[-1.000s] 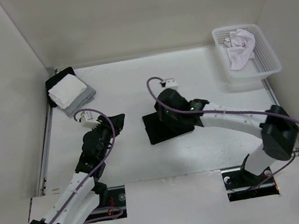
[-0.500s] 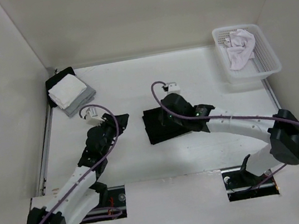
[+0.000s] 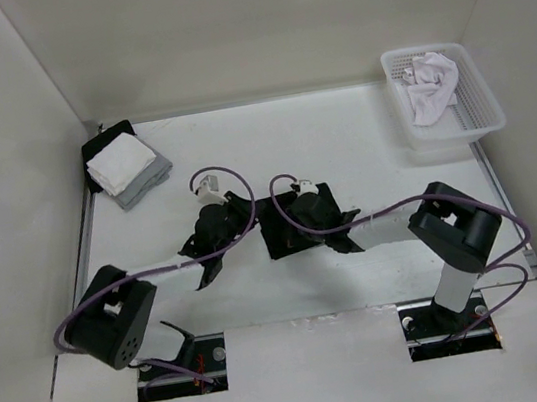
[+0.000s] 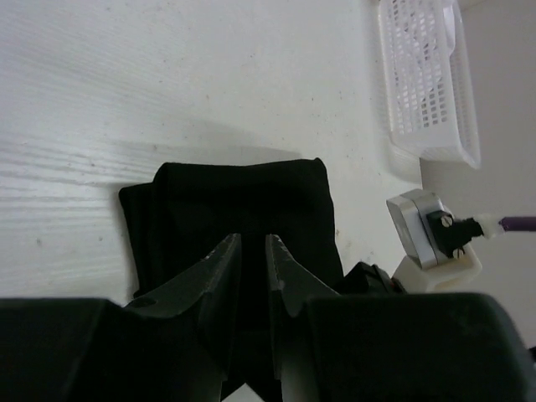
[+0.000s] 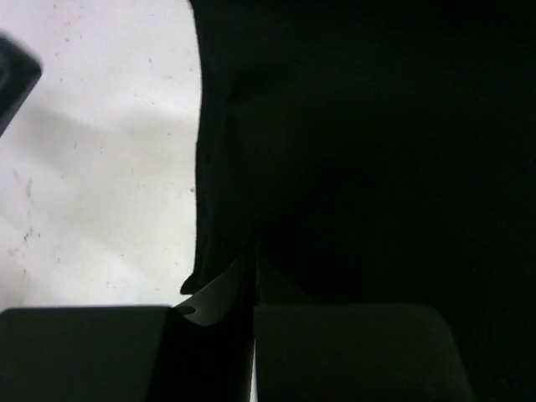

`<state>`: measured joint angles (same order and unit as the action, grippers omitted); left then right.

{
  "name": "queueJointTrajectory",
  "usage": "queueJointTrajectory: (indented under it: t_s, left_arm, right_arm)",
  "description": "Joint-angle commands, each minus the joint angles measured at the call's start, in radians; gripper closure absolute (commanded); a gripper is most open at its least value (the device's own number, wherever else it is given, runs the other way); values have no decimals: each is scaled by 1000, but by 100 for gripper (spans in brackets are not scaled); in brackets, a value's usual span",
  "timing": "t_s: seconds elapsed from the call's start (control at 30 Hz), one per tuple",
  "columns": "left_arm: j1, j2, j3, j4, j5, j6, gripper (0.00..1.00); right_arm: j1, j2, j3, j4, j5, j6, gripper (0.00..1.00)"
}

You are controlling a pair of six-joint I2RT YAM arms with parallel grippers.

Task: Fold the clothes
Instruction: Fold the tank top

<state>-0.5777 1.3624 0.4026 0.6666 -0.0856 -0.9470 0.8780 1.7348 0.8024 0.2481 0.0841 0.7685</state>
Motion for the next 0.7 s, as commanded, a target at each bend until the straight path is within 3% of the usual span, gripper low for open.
queueJointTrajectory:
  t_s: [0.0,0.4,0.57,0.67]
  left_arm:
    - [-1,82,70,145,26,-21,85]
    - [95,369,179,165,75,-44,87]
    - [117,241,121,174,60,-61,79]
    - [120,89,73,153,47,-43,74]
  right_arm:
    - [12,5,-32,203,-38,60,99]
    - [40,-99,-146,203,-21,81,97]
    - [40,-217,-154,142,-21,57,94]
    - [36,-346,-158,103,-21,17,84]
